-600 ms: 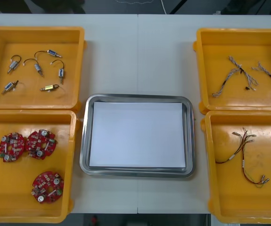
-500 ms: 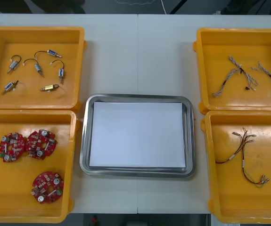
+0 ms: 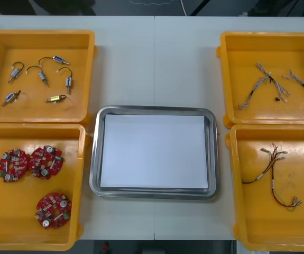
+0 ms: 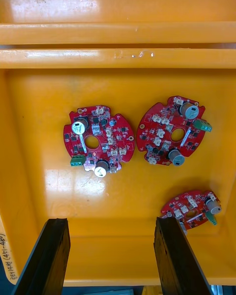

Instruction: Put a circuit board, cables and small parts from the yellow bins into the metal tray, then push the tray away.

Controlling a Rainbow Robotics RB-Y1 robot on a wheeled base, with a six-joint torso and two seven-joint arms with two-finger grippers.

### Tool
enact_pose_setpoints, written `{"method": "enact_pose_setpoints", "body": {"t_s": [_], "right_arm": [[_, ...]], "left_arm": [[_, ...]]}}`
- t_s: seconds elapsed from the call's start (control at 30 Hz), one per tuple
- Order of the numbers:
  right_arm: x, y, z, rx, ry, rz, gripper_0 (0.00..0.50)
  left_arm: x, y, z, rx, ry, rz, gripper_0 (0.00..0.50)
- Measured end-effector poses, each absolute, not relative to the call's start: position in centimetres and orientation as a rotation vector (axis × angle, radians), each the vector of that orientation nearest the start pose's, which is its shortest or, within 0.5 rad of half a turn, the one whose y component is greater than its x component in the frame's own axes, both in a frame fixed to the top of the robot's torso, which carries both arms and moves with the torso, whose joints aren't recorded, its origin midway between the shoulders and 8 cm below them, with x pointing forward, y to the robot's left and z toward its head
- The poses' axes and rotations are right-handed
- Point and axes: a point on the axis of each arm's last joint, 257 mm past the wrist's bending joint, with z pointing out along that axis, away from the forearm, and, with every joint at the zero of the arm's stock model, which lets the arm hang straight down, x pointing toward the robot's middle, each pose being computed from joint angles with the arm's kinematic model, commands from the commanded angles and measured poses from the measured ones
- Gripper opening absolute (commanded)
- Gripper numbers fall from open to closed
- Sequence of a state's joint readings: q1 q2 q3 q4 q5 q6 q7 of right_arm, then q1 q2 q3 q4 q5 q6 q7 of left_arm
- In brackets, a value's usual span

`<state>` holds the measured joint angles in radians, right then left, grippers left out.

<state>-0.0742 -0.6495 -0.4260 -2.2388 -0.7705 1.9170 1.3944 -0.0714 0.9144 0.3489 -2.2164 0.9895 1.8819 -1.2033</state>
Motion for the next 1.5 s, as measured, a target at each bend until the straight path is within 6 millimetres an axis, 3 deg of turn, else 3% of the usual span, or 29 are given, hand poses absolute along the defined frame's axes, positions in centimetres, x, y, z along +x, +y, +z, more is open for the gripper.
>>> {"method": "enact_pose_setpoints", "body": {"t_s": [1.5], "right_arm": [[35.72,-38.54,-18.06,0.054,2.649,-0.002,0.5]], "left_arm": [[34.68,39.0,-16.0,-0.041,2.728,0.028,0.5]]}}
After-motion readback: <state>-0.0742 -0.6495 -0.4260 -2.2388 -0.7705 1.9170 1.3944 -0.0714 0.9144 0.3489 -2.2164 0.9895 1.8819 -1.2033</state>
